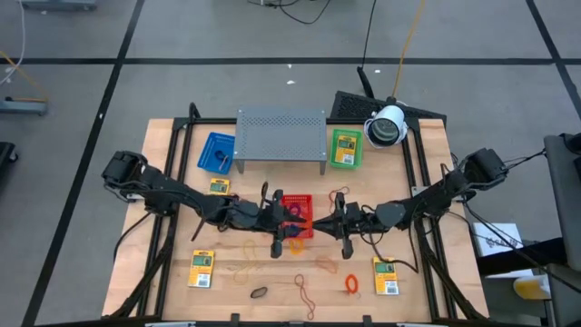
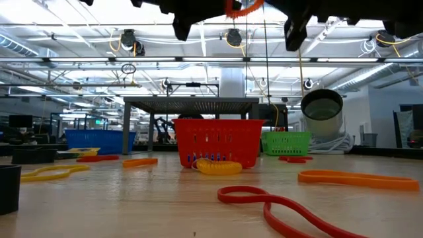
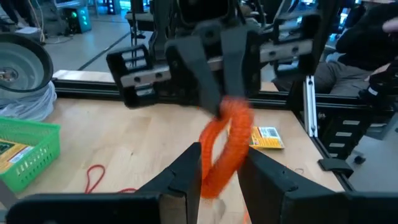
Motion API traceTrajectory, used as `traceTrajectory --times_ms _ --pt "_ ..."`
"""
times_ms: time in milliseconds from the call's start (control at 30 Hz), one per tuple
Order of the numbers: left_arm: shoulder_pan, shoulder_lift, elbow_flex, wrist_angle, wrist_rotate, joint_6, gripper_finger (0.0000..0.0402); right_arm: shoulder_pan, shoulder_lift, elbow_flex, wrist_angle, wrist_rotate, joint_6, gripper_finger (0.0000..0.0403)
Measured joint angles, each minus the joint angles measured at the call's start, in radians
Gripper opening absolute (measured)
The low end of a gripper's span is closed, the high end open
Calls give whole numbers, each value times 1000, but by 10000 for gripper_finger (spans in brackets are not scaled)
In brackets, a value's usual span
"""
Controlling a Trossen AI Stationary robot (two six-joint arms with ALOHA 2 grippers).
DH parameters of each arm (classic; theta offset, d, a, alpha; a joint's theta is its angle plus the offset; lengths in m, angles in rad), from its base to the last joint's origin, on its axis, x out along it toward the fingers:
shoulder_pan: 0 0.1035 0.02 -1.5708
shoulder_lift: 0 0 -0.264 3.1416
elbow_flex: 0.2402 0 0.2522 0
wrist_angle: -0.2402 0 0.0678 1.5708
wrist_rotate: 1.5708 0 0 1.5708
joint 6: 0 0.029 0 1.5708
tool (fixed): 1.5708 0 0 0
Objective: Pick & Place Office Desk Supplies
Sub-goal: Put the top orange spring keychain into the red basket
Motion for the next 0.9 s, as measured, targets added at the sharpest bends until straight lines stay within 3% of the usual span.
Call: traceTrajectory --times_ms 267,500,633,900 --pt "0 0 0 -1 -11 0 105 -11 34 53 -22 -46 -3 3" --pt "-5 0 0 -13 -11 11 26 -12 35 52 -38 -45 3 4" --pt "-9 0 0 -19 -11 12 23 -12 35 52 -39 -45 -8 6" --pt "-9 0 0 -27 -11 16 19 -13 35 52 -22 -13 -49 62"
